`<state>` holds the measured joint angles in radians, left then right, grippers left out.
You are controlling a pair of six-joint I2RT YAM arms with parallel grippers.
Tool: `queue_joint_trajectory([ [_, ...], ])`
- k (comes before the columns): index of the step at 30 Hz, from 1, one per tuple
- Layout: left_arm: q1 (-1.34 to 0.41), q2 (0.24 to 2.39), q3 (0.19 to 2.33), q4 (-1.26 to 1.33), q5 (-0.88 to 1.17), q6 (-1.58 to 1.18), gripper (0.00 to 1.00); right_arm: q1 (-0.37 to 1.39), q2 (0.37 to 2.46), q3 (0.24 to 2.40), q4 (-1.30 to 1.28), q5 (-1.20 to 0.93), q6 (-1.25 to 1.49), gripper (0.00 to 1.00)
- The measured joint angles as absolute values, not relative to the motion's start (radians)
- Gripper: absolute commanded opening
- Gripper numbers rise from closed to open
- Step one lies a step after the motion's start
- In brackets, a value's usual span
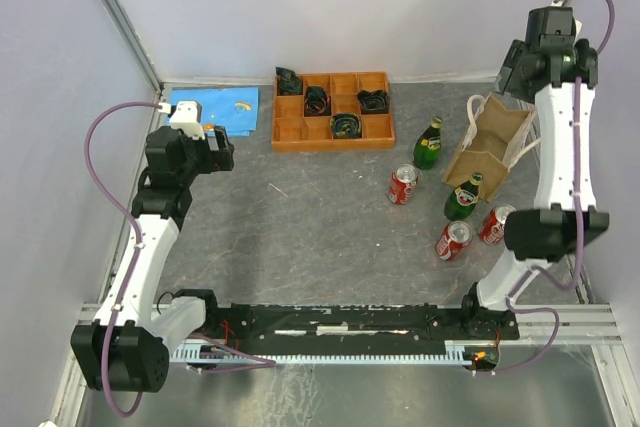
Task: Place the beverage into the canvas bag
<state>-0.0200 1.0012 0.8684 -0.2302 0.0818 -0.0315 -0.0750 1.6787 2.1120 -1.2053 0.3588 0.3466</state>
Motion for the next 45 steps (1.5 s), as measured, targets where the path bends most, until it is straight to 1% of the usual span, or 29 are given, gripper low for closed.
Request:
queue_joint_trajectory([
  [3,-0.02,0.987,0.865,-0.23,0.088,-0.031,0.99,-0.12,1.832,2.238,-1.283,0.338,0.336,0.77],
  [9,-0.02,0.958,0.85,-0.232,0.091,-0.032,0.99,-0.176,1.99,2.305,-1.404,0.324,0.329,0.76],
  [16,-0.02,0.913,0.796,-0.232,0.111,-0.065,0.99,-0.211,2.004,2.286,-1.446,0.34,0.324,0.77],
  [23,-0.02,0.901,0.764,-0.233,0.112,-0.082,0.99,-0.259,2.004,2.157,-1.423,0.335,0.325,0.78],
  [29,-0.02,0.931,0.764,-0.229,0.112,-0.081,0.99,-0.291,2.014,2.095,-1.382,0.32,0.325,0.8],
  [38,-0.02,0.985,0.765,-0.229,0.113,-0.081,0.99,-0.295,2.084,2.051,-1.29,0.276,0.326,0.79],
  [39,-0.02,0.991,0.767,-0.229,0.114,-0.081,0.99,-0.295,2.095,2.042,-1.281,0.27,0.326,0.77],
  [40,-0.02,0.996,0.771,-0.229,0.115,-0.081,0.99,-0.295,2.106,2.033,-1.271,0.266,0.326,0.72],
  [41,-0.02,1.001,0.776,-0.229,0.115,-0.081,0.99,-0.295,2.116,2.024,-1.261,0.265,0.326,0.51],
  [42,-0.02,1.005,0.783,-0.229,0.115,-0.081,0.99,-0.295,2.126,2.005,-1.242,0.262,0.327,0.28],
  [43,-0.02,1.005,0.785,-0.229,0.115,-0.081,0.99,-0.295,2.127,2.003,-1.241,0.262,0.326,0.1],
  [44,-0.02,1.006,0.788,-0.23,0.115,-0.081,0.99,-0.295,2.128,1.994,-1.234,0.256,0.326,0.01],
  [45,-0.02,1.006,0.792,-0.23,0.115,-0.081,0.99,-0.295,2.128,1.991,-1.23,0.247,0.326,0.0],
])
